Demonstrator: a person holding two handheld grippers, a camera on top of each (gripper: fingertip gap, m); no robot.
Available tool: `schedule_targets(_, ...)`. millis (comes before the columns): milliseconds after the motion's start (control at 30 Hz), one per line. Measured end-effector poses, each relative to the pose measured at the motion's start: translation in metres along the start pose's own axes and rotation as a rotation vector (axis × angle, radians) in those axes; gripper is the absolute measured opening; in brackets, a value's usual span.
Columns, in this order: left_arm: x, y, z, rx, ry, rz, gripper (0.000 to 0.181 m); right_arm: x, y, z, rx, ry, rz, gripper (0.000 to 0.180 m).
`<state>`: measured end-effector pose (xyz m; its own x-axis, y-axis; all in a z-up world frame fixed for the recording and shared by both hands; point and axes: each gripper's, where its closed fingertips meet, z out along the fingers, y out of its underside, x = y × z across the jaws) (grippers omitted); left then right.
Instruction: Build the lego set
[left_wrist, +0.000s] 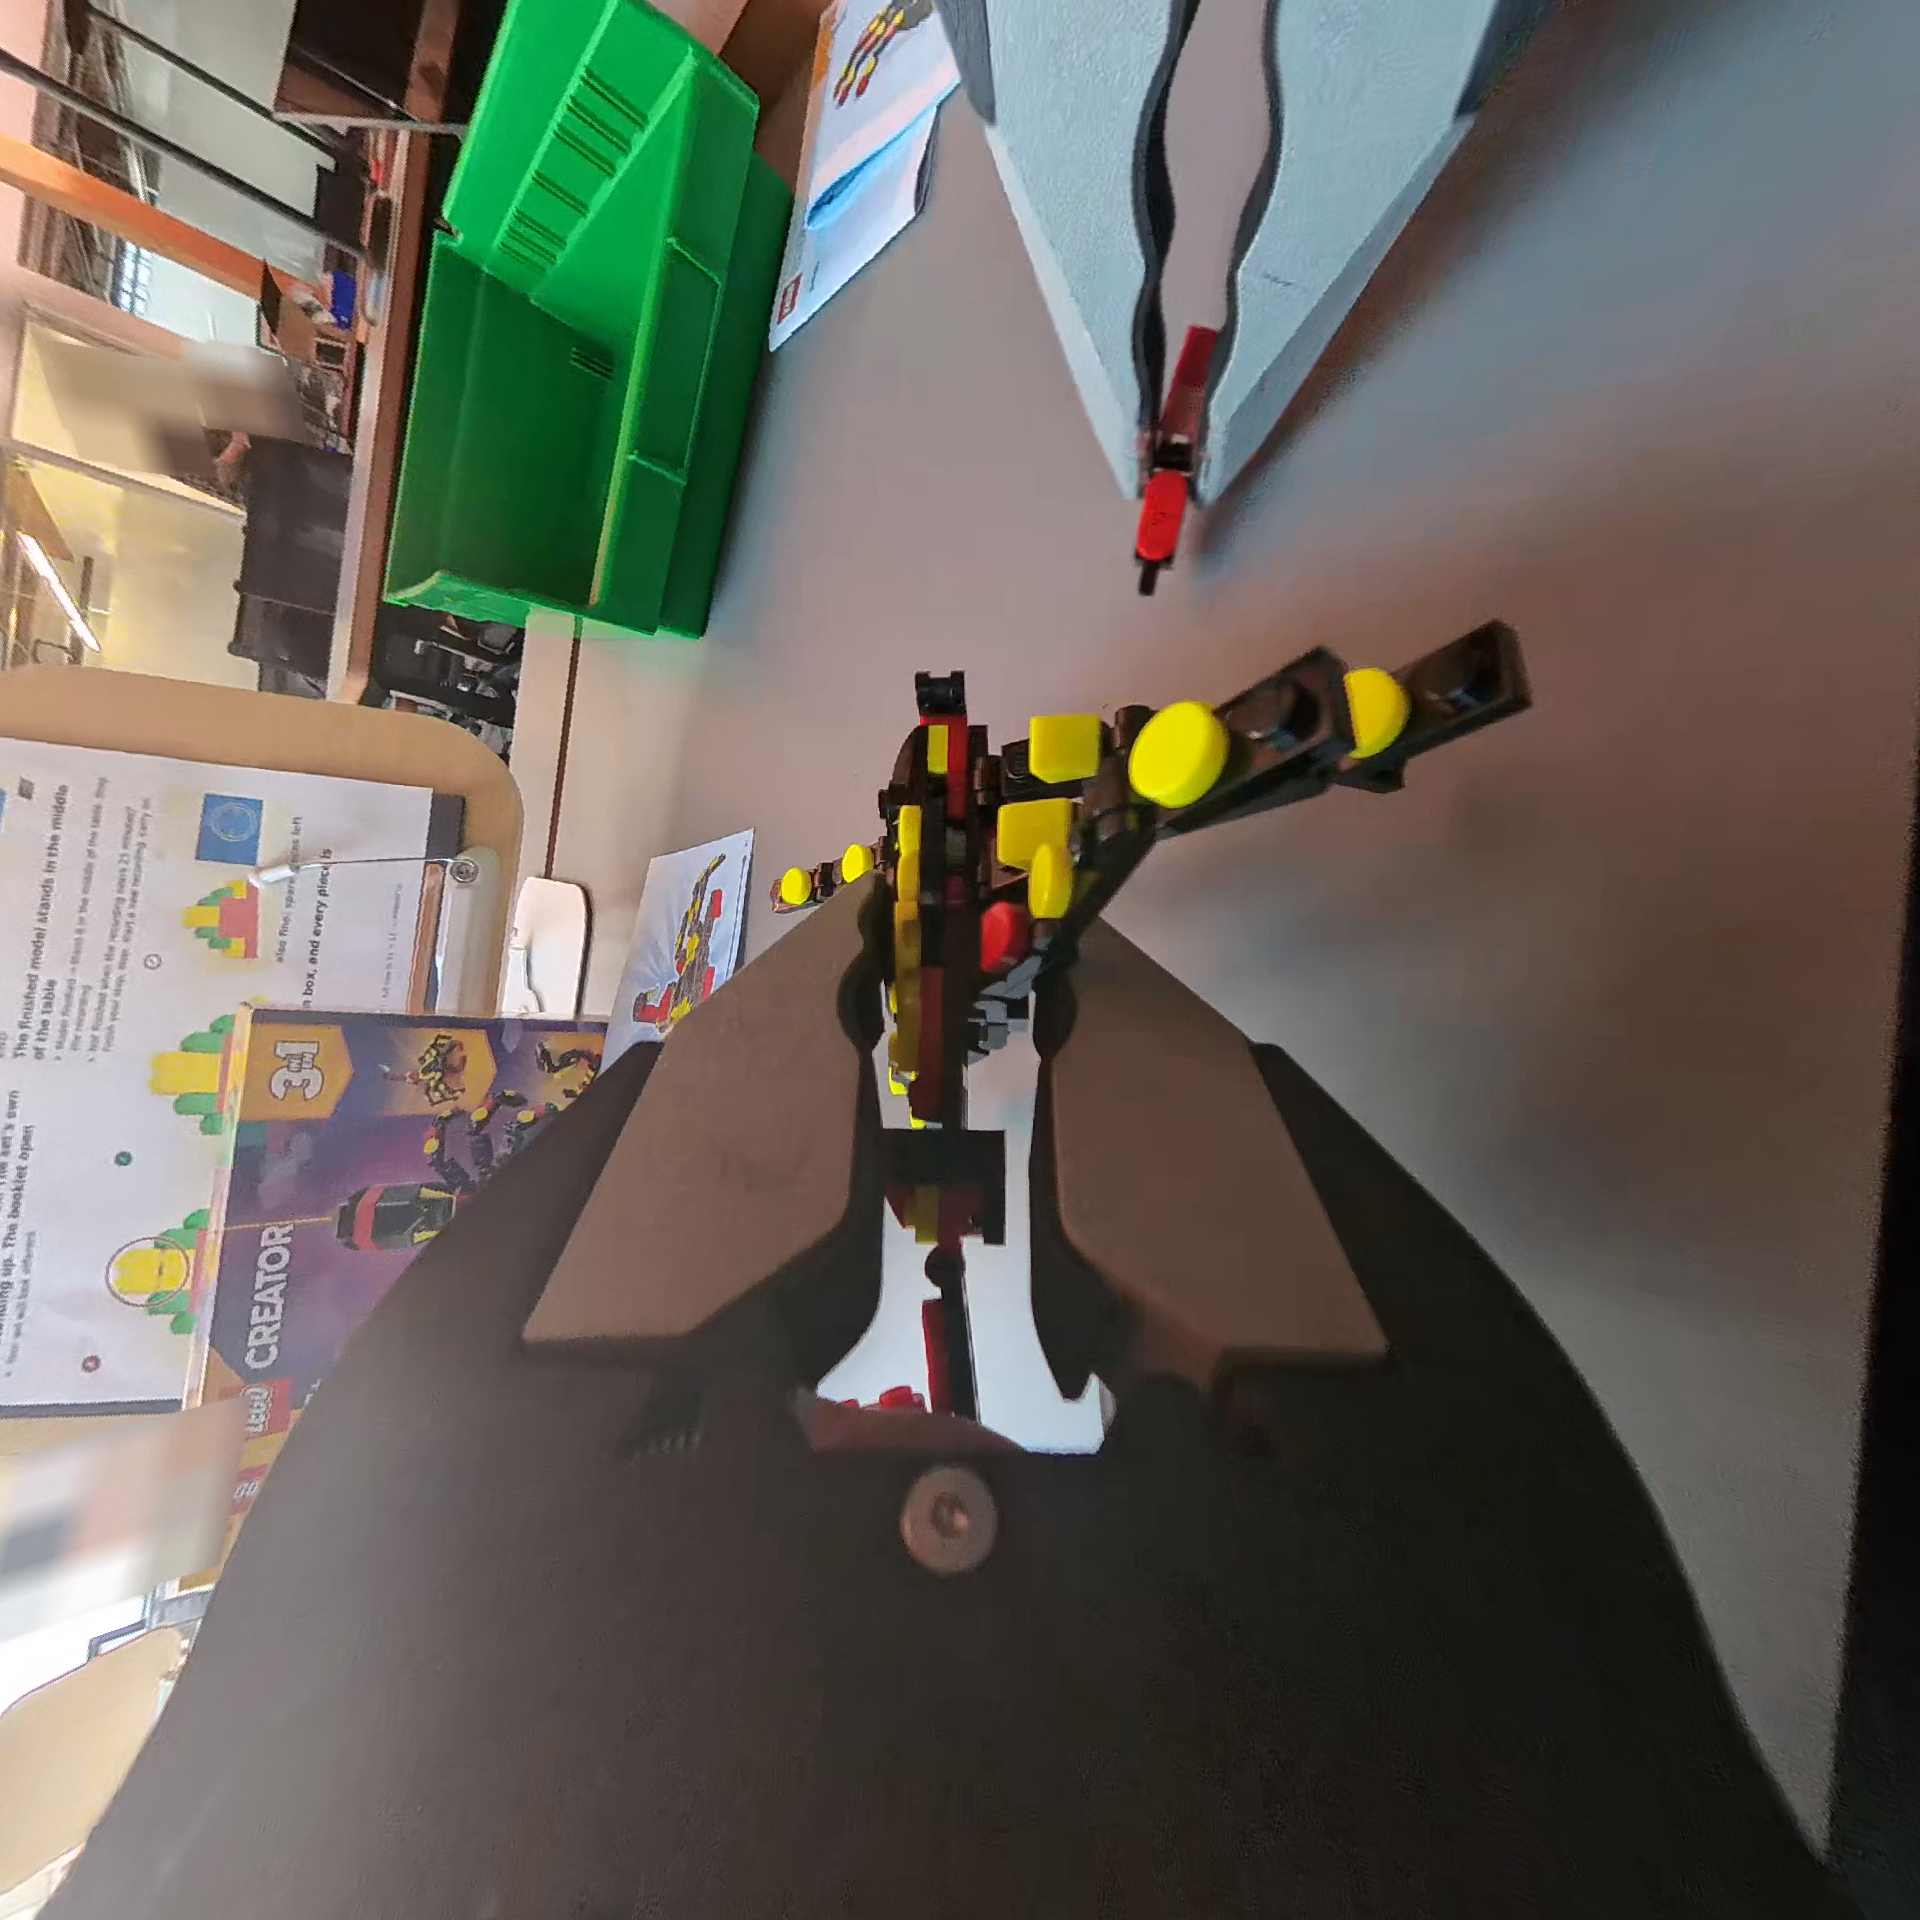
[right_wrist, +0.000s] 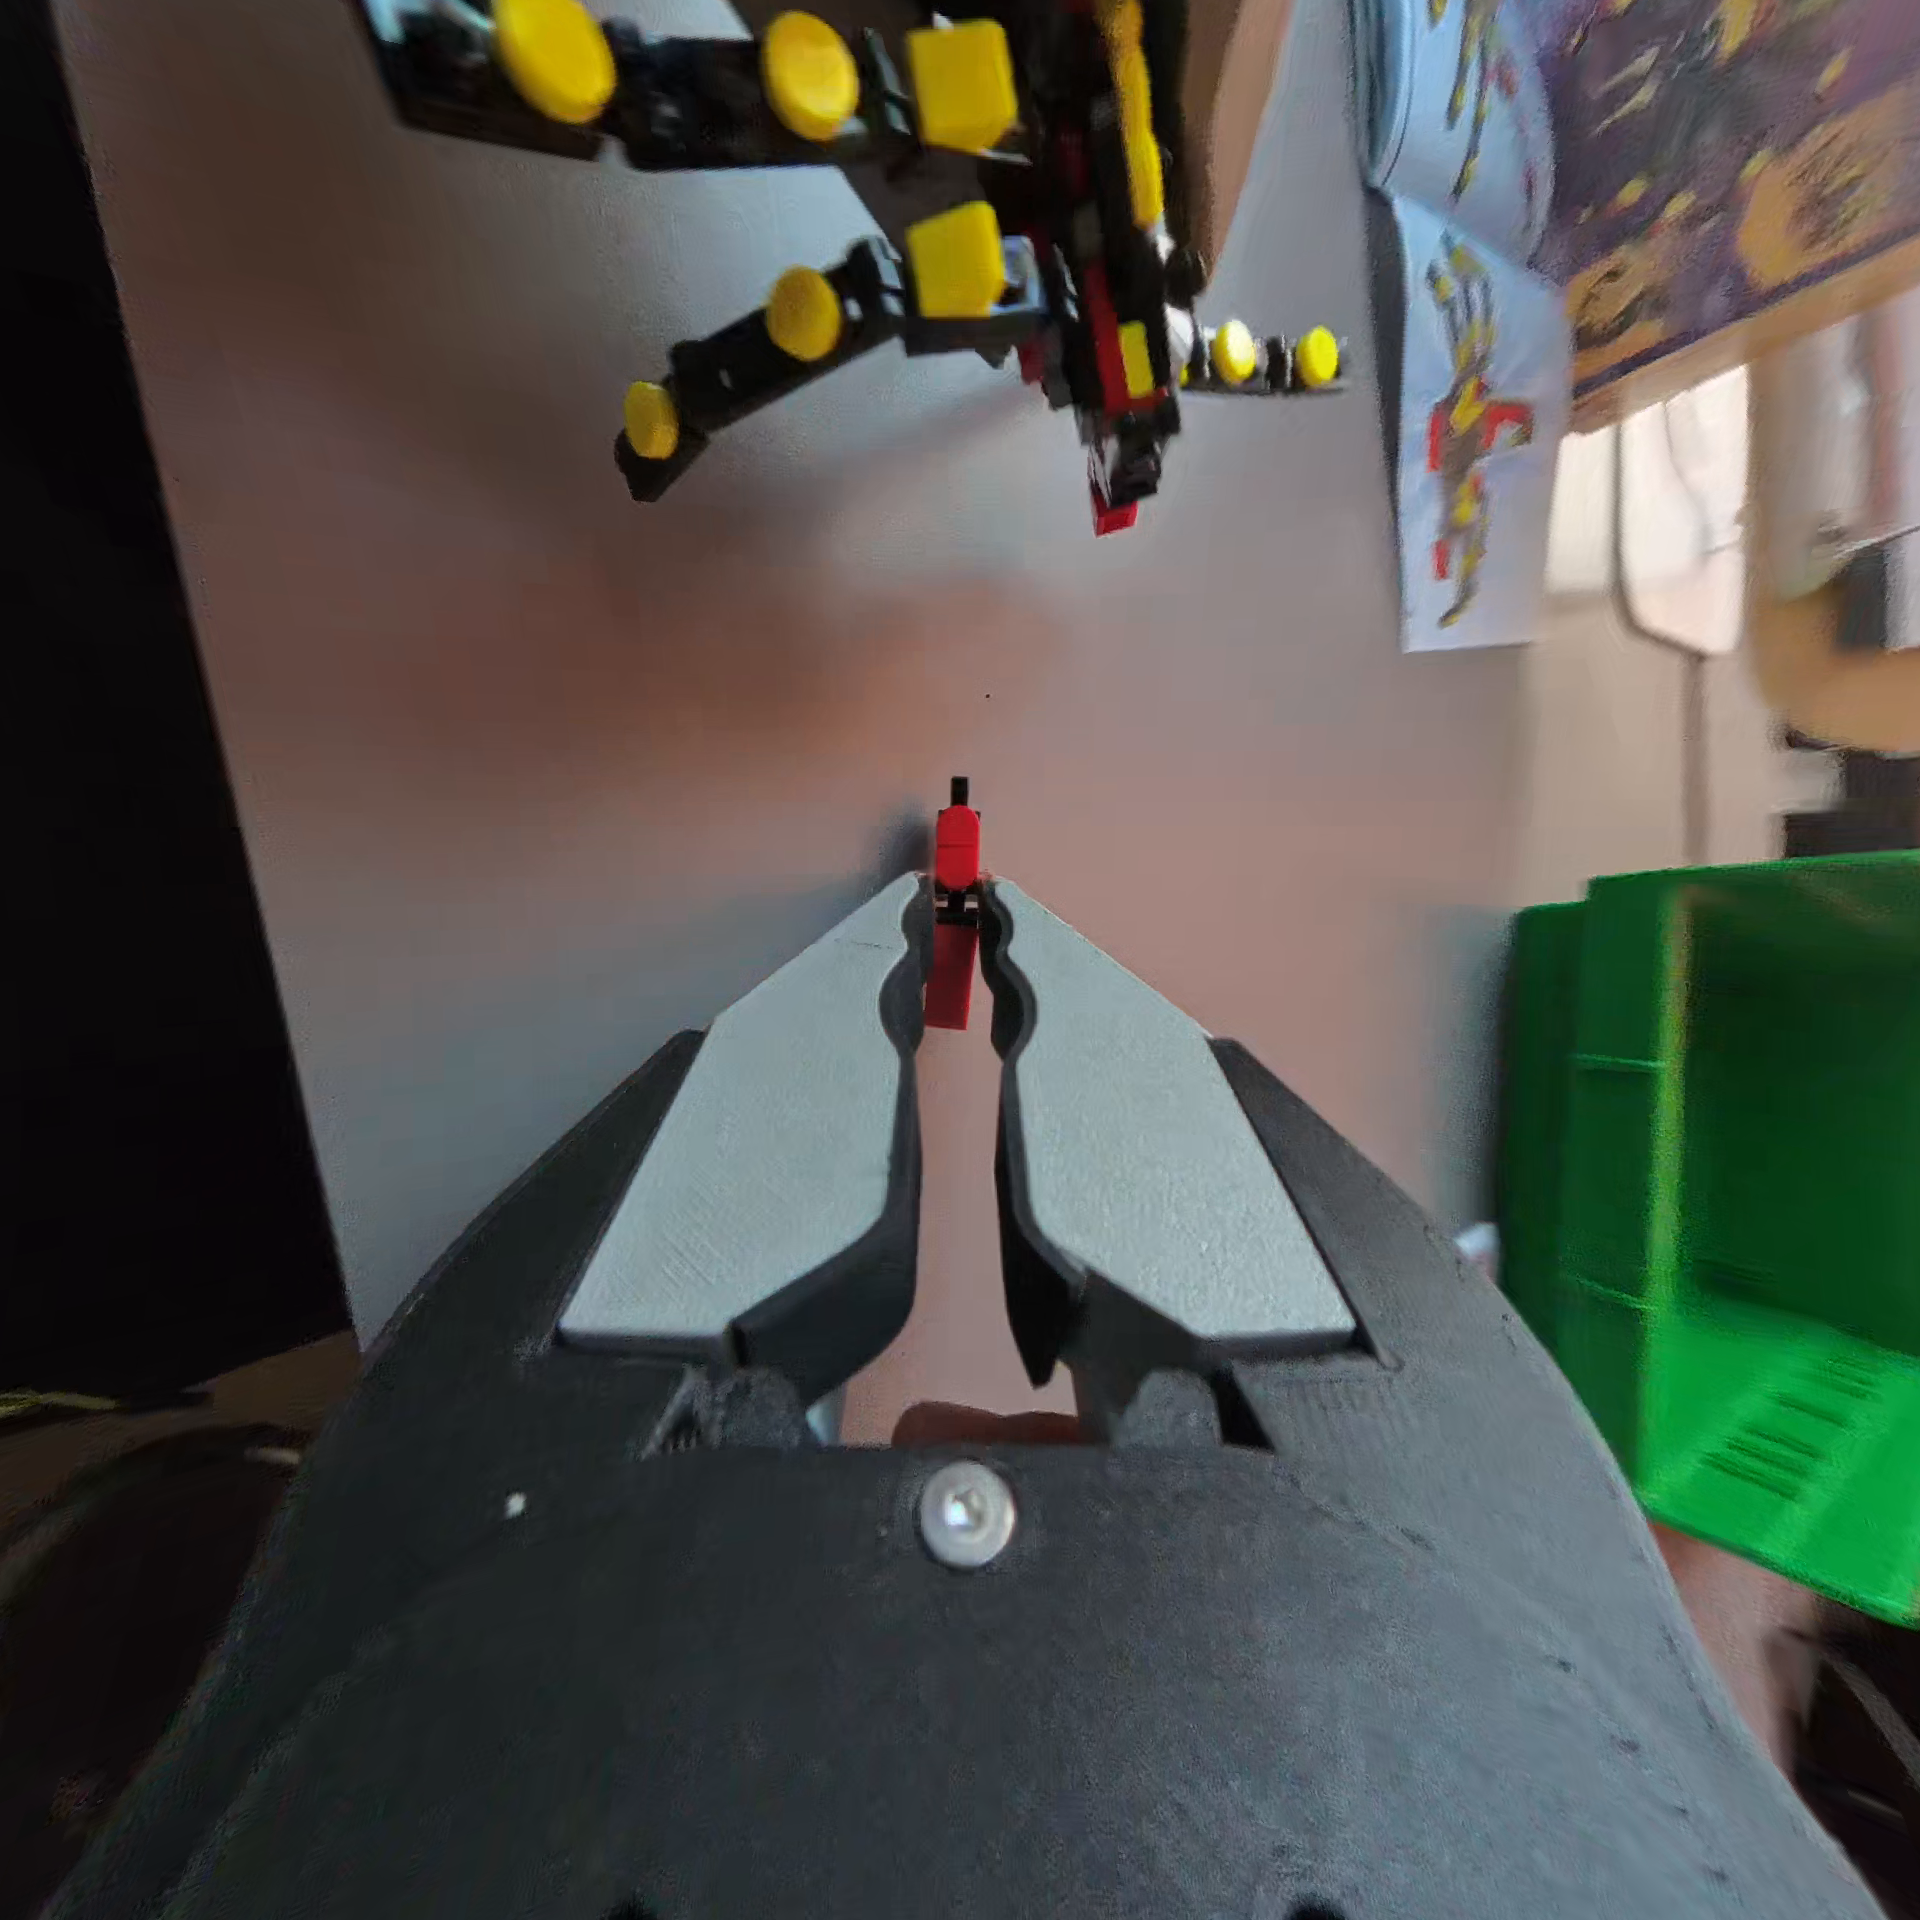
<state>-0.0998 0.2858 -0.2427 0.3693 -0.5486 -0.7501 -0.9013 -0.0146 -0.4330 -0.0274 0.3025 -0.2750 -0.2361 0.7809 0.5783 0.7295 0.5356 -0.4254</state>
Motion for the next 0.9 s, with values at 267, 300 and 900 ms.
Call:
schedule_targets(267, -0.002, -0.001, -0.004, 0.023, -0.007, -0.022, 0.023, -0.005, 0.011, -0.009, 0.072, -0.225, 0.388, 0.016)
schedule_targets(300, -0.001, -0.001, -0.004, 0.024, -0.006, -0.023, 0.023, -0.004, 0.014, -0.011, 0.067, -0.232, 0.44, 0.016)
schedule_targets(900, 0.008, 0.001, -0.003, 0.01, 0.039, -0.006, 0.023, -0.009, 0.015, -0.018, 0.197, -0.654, 1.153, 0.013)
